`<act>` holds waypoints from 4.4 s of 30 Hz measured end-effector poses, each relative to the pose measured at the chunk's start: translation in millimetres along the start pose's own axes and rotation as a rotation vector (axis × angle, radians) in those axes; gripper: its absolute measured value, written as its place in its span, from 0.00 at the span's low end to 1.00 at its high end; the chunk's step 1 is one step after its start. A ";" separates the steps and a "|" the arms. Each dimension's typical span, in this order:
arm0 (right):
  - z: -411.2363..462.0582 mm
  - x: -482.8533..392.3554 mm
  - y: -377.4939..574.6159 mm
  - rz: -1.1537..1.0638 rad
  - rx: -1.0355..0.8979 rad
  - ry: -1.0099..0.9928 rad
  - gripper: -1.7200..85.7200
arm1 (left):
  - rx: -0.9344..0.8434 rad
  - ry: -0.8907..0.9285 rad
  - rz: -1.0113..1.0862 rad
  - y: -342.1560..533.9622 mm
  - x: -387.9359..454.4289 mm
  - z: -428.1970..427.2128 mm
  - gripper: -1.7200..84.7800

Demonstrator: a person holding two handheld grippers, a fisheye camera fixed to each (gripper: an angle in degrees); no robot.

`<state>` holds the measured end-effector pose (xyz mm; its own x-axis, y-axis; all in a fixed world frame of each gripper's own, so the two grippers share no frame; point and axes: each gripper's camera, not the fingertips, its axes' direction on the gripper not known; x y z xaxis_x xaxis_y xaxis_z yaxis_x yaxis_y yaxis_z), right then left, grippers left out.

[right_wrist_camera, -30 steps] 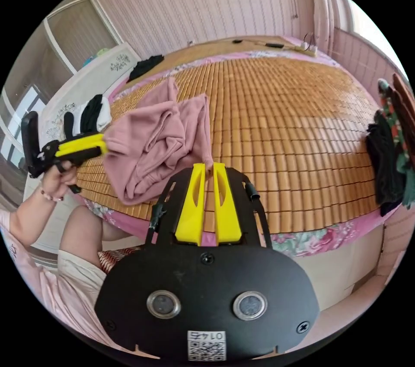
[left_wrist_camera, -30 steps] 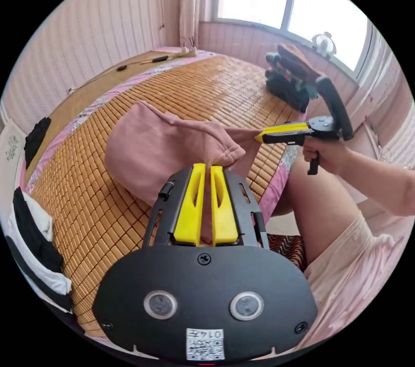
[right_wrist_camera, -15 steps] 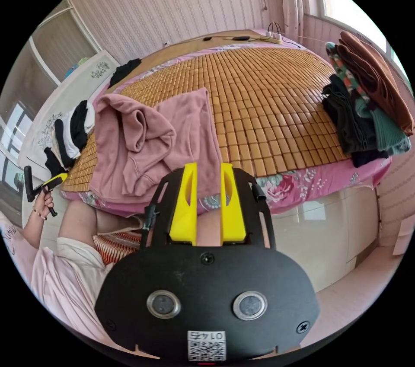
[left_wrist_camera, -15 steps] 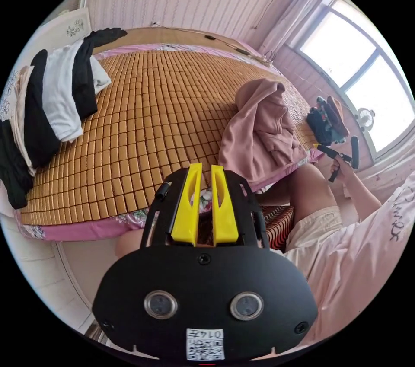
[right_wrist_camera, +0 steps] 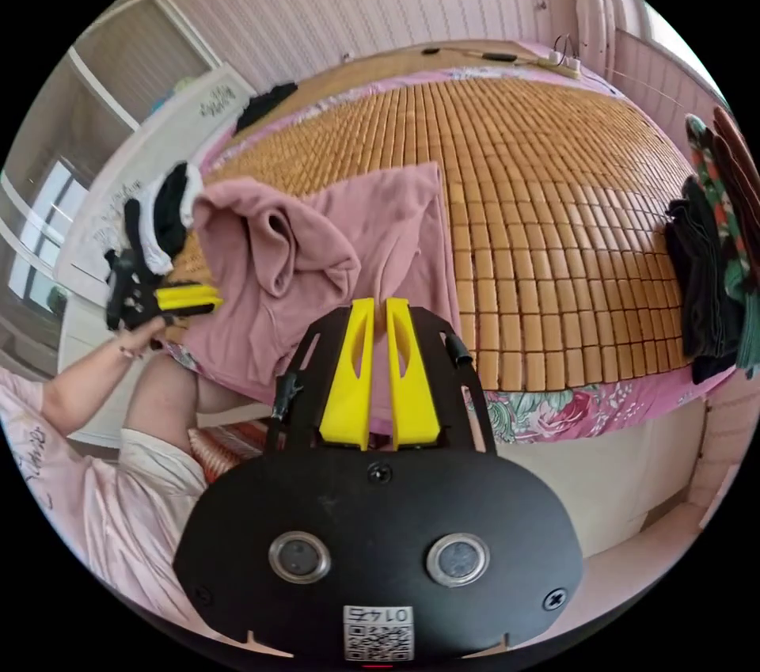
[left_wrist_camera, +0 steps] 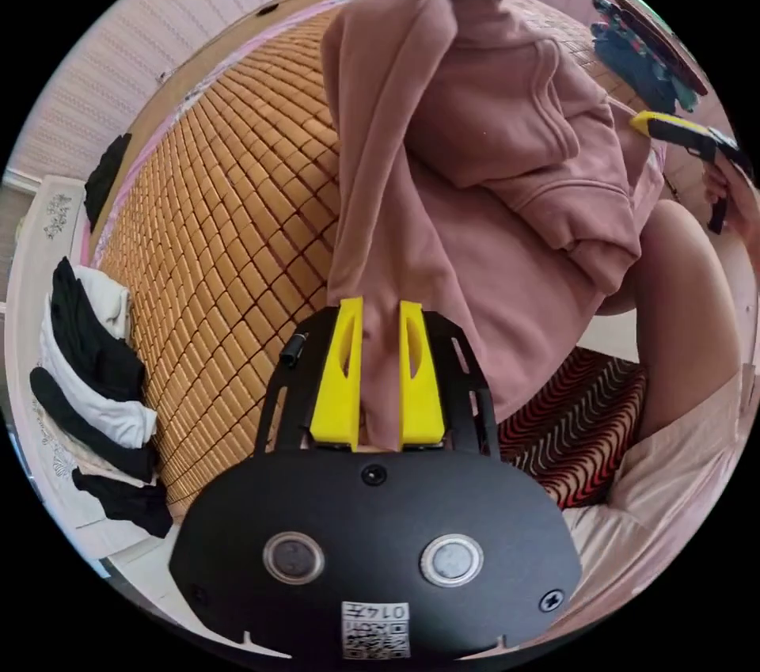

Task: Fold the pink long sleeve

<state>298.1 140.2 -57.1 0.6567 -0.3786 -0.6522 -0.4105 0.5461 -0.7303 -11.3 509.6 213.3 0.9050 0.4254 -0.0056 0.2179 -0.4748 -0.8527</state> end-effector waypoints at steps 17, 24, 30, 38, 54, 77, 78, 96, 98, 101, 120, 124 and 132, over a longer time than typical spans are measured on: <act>-109.2 11.0 0.0 0.031 0.209 -0.312 0.04 | 0.443 0.185 -0.069 96.6 -74.3 -106.3 0.12; -128.3 7.7 -22.0 -0.016 0.250 -0.403 0.04 | 0.492 0.101 0.346 -8.5 -19.8 -119.3 0.16; -166.0 9.2 -66.6 -0.125 0.323 -0.394 0.04 | 0.363 0.202 0.342 -36.6 -56.9 -86.6 0.05; -83.7 52.2 -192.9 0.194 0.352 -0.315 0.07 | 0.436 0.365 -0.258 -22.0 -211.2 -74.2 0.05; 45.6 -44.8 -43.6 -0.206 -0.182 0.050 0.16 | 0.301 0.458 0.188 -52.8 -79.2 -22.6 0.16; 199.0 -189.1 -97.9 -0.569 -0.284 0.026 0.11 | 0.540 0.066 -0.687 129.9 -287.5 -58.8 0.01; 200.0 -188.3 -99.7 -0.582 -0.248 0.019 0.09 | 0.502 0.047 -0.742 145.8 -301.3 -50.5 0.01; -21.3 47.1 -70.9 0.036 0.197 0.701 0.08 | 0.541 -0.102 -0.766 231.1 -302.4 -63.1 0.08; 27.4 20.2 -97.5 -0.092 0.155 0.618 0.08 | 0.559 -0.107 -0.651 203.7 -298.3 -73.3 0.08; 118.2 -27.7 -148.9 -0.252 0.110 0.412 0.07 | 0.528 0.031 -0.465 130.3 -298.9 -55.7 0.09; 329.9 -64.3 -300.4 -0.314 -0.122 0.398 0.01 | 0.229 0.173 -0.367 -119.8 -332.4 111.5 0.03; 256.3 -76.4 -249.5 -0.349 0.057 0.187 0.02 | 0.266 0.148 -0.345 -110.3 -325.9 85.9 0.04; 165.5 -57.5 -11.6 -0.274 -0.173 0.225 0.04 | 0.252 0.254 -0.094 47.9 -205.8 24.5 0.08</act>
<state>369.8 279.3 22.6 0.6093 -0.6577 -0.4430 -0.3524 0.2759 -0.8943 -196.0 418.2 160.9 0.9540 0.2383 0.1817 0.2361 -0.2242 -0.9455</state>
